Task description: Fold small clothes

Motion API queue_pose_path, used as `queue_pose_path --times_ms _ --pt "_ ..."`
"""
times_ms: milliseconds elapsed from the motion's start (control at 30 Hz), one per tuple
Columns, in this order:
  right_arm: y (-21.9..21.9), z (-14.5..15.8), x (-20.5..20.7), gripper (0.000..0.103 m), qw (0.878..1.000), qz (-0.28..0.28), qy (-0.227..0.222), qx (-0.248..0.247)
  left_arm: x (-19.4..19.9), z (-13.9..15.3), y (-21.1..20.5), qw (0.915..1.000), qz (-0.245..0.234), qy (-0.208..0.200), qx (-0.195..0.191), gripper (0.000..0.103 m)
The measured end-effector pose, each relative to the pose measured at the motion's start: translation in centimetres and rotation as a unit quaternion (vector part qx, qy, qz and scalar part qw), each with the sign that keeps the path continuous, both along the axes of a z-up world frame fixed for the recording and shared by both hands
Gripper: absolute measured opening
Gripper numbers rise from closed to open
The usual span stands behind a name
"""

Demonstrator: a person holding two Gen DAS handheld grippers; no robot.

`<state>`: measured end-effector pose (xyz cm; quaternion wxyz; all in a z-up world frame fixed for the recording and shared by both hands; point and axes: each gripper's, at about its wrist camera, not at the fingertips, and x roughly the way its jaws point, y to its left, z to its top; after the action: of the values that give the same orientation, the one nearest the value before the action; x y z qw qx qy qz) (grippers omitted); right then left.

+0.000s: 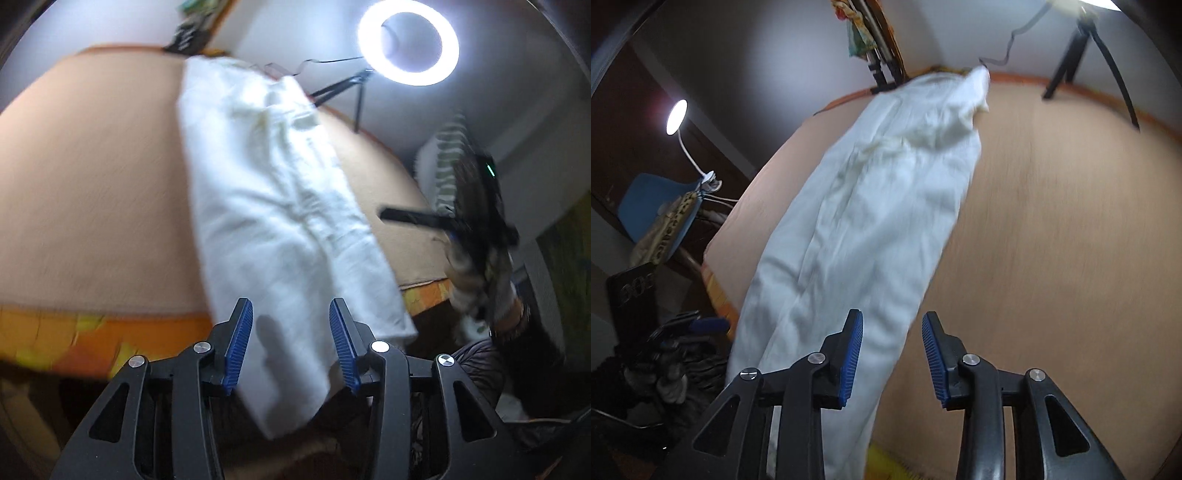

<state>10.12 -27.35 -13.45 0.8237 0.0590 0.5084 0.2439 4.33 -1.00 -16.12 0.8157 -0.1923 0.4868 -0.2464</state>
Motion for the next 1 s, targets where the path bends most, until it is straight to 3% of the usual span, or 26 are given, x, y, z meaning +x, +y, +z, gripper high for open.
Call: queue_pose_path --times_ms 200,400,867,967,1000 --pt "0.0 -2.9 -3.0 0.043 0.998 0.004 0.049 0.027 -0.7 -1.3 1.3 0.9990 0.031 0.025 -0.021 0.042" --pt "0.3 -3.0 -4.4 0.039 0.998 0.014 0.047 0.050 -1.3 -2.0 1.0 0.9982 0.031 0.044 -0.029 0.042" --pt "2.0 -3.1 -5.3 0.034 0.999 0.031 0.027 0.026 -2.1 -5.0 0.4 0.9892 0.046 0.107 -0.088 0.047" --pt "2.1 -3.1 -5.4 0.031 0.999 0.032 0.023 0.018 -2.0 -4.9 -0.4 0.9912 0.035 0.104 -0.074 0.040" --pt "2.2 -3.1 -5.4 0.030 0.999 0.031 0.021 0.014 -2.0 -4.8 -0.6 0.9921 0.031 0.098 -0.072 0.026"
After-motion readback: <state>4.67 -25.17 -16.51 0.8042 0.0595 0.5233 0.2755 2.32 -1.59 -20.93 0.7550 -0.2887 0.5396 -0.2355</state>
